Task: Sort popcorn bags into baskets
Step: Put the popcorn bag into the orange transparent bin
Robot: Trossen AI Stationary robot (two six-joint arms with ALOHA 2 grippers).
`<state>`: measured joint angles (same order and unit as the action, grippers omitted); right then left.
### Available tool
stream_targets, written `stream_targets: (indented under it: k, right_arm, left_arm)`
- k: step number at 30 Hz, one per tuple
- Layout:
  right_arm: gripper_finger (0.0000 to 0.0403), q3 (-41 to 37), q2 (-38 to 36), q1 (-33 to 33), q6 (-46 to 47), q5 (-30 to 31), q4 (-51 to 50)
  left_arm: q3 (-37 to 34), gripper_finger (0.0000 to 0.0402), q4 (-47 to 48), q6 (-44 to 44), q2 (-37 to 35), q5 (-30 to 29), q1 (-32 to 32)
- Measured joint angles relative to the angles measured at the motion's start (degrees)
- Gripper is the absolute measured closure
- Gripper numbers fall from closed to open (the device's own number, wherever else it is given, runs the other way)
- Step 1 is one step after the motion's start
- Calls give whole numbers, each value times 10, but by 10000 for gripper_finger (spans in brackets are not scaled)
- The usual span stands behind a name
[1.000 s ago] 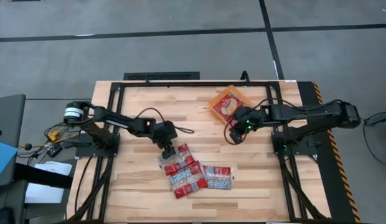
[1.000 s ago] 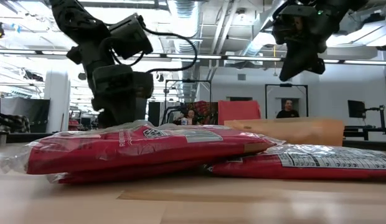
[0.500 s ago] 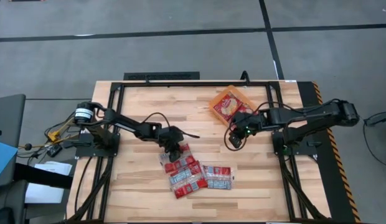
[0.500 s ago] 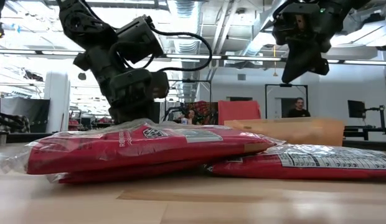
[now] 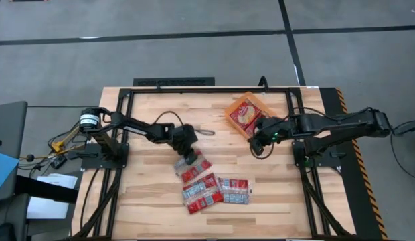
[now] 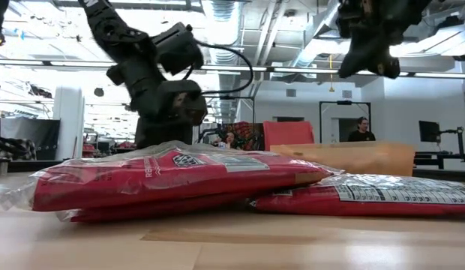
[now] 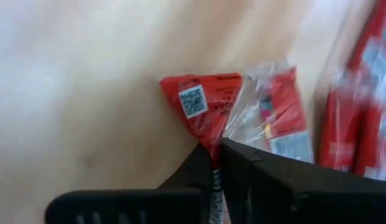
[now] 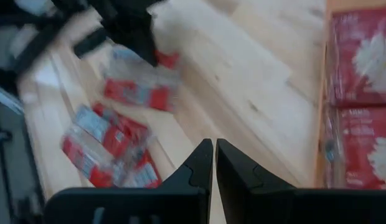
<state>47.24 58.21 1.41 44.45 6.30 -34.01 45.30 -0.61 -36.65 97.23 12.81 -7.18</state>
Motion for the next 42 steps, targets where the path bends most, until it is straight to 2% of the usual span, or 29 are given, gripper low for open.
stream_targets:
  k: [7, 11, 20, 25, 34, 42]
  right_arm:
    - [356, 0, -77, 17, 21, 70, -2]
    - [356, 0, -113, 27, 31, 106, -5]
    - [356, 0, -154, 50, 37, 175, -23]
    - [356, 0, -164, 50, 34, 194, -20]
    - [356, 0, -167, 49, 32, 193, -23]
    - [356, 0, -167, 49, 32, 193, -23]
  left_arm:
    - [95, 400, 8, 24, -15, -23, -45]
    - [173, 400, 57, 69, -14, -39, -62]
    - [302, 400, 75, 124, 4, -69, -90]
    - [380, 401, 69, 132, 66, -59, -100]
    - [567, 401, 90, 166, 208, -62, -99]
    - [693, 401, 91, 165, 322, -60, -93]
